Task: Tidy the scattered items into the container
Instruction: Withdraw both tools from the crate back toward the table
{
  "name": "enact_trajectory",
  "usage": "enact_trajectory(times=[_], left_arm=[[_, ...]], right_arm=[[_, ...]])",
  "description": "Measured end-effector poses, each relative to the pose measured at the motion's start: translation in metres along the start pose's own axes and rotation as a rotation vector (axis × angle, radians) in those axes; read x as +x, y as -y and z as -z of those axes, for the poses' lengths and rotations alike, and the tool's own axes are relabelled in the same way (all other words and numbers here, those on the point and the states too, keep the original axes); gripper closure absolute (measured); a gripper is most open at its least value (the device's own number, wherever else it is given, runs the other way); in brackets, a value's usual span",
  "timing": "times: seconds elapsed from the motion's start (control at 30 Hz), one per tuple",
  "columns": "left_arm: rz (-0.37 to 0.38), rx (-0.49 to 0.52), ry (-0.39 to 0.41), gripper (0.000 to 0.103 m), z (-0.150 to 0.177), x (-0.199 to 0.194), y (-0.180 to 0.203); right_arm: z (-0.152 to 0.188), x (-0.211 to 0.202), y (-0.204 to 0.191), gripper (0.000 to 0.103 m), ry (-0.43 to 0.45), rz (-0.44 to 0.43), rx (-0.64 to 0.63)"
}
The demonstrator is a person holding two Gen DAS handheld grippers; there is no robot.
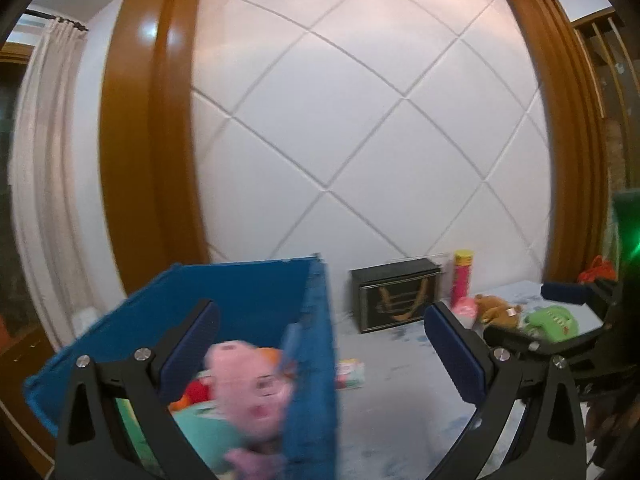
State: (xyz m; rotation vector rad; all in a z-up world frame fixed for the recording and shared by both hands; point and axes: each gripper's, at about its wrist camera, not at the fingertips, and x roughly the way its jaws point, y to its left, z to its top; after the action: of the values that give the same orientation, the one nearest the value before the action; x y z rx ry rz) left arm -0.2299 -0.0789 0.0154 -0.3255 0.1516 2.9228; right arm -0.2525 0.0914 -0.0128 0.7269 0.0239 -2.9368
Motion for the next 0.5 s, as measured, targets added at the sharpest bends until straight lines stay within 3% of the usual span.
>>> enact_trajectory(times=[0.4,0.5], left_arm=[[0.069,-0.022,-0.055,0.0,0.018,0.059,0.128],[0.12,-0.025,-0.078,0.0,0.03,0.078,0.157]], right_arm=[[0.048,0.031,0.166,0.001,-0.132,0.111,0.059],[0.061,0.038,0.204,0.001,-0.161,0.155,0.077]])
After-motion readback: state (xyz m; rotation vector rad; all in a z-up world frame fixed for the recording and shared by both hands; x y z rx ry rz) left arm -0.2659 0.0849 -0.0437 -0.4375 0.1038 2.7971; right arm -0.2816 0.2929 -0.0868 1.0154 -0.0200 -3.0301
